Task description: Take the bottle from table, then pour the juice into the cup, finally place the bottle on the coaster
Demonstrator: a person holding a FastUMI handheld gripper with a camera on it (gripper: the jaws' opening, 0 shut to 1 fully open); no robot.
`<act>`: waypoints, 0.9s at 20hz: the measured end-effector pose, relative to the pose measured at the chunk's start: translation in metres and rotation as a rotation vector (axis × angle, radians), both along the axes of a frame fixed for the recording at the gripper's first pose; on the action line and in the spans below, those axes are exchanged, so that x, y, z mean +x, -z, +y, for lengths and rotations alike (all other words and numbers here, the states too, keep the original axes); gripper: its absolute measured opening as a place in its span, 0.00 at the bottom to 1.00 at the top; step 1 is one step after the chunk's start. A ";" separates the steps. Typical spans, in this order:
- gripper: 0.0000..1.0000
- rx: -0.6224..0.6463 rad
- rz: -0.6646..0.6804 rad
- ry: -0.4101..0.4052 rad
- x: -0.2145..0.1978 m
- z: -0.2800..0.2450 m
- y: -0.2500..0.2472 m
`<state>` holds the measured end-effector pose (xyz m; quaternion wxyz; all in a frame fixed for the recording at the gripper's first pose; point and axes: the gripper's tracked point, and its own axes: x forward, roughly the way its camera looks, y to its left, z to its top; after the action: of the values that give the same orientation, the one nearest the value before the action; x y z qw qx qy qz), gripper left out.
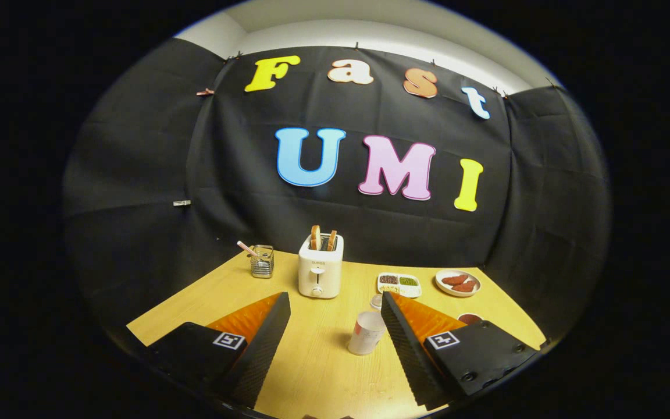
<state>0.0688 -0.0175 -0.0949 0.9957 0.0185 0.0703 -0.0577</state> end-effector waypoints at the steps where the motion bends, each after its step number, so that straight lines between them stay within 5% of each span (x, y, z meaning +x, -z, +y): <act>1: 0.97 0.012 0.006 0.027 0.004 -0.004 0.006; 8: 0.97 0.011 0.037 0.164 0.030 -0.034 0.050; 18: 0.97 0.038 0.085 0.200 0.055 -0.054 0.119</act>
<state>0.1238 -0.0715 -0.2139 0.9806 0.0416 0.1113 -0.1560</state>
